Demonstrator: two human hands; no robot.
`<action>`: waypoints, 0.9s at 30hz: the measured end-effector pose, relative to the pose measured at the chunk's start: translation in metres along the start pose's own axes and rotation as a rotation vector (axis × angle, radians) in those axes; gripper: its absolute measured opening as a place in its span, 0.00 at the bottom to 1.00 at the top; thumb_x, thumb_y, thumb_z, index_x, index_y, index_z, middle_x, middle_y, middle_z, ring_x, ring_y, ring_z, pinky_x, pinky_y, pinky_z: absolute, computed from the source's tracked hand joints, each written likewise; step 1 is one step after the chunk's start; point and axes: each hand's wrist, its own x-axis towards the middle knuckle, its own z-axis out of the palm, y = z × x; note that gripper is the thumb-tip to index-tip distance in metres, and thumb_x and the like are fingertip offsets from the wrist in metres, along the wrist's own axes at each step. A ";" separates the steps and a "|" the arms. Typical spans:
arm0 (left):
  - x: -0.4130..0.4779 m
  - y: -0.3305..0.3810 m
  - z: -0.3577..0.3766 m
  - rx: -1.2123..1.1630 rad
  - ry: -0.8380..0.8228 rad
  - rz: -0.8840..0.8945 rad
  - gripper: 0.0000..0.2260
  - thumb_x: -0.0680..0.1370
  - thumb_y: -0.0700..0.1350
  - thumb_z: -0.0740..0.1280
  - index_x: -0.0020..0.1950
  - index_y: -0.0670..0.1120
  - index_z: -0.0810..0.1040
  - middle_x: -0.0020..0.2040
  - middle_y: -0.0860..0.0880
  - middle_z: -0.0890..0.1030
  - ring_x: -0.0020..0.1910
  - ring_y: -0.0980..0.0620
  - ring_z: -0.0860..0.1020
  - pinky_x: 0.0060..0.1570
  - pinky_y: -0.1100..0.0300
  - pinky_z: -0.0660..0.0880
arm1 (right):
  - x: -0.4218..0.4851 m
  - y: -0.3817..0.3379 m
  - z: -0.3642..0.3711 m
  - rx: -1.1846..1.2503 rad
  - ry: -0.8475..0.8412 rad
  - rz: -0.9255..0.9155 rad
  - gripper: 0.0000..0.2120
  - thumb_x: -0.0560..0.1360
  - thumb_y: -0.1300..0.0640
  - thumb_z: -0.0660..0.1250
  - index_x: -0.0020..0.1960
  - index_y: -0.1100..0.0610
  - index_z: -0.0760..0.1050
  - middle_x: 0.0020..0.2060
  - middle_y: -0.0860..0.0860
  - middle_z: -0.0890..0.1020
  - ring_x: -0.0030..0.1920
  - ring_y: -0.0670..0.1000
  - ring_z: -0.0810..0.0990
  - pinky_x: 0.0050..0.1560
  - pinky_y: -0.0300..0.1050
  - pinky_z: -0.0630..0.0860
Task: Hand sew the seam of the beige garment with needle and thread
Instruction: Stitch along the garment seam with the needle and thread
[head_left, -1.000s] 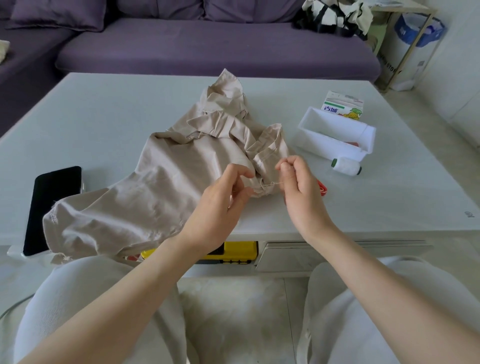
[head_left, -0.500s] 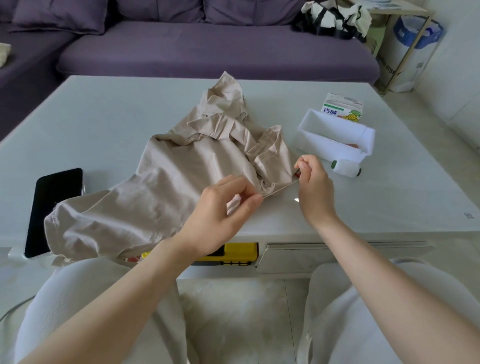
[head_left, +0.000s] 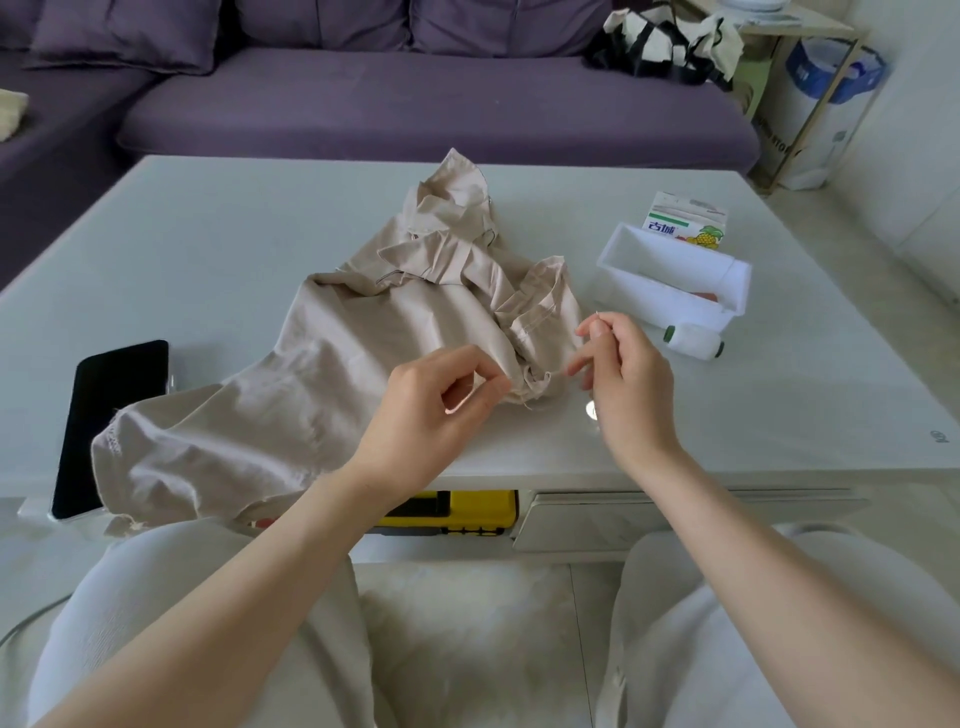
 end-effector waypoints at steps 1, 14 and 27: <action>0.000 -0.001 0.002 0.038 -0.008 0.033 0.07 0.76 0.44 0.67 0.39 0.49 0.77 0.30 0.49 0.68 0.29 0.55 0.64 0.32 0.63 0.64 | -0.004 -0.008 -0.001 0.055 -0.028 -0.021 0.11 0.82 0.56 0.54 0.44 0.48 0.71 0.32 0.46 0.82 0.31 0.45 0.77 0.37 0.42 0.72; 0.003 -0.015 0.014 0.286 -0.007 0.175 0.06 0.76 0.46 0.66 0.43 0.45 0.80 0.32 0.56 0.70 0.31 0.53 0.67 0.29 0.64 0.65 | -0.023 -0.020 0.003 0.171 -0.476 0.013 0.10 0.82 0.58 0.57 0.45 0.55 0.75 0.24 0.39 0.72 0.25 0.40 0.68 0.29 0.30 0.63; -0.005 0.008 0.004 -0.107 -0.033 0.059 0.07 0.76 0.48 0.65 0.40 0.47 0.74 0.34 0.56 0.74 0.35 0.57 0.71 0.39 0.68 0.68 | 0.000 0.007 0.001 -0.085 -0.035 0.084 0.11 0.81 0.58 0.54 0.43 0.53 0.72 0.29 0.43 0.75 0.33 0.44 0.71 0.40 0.43 0.64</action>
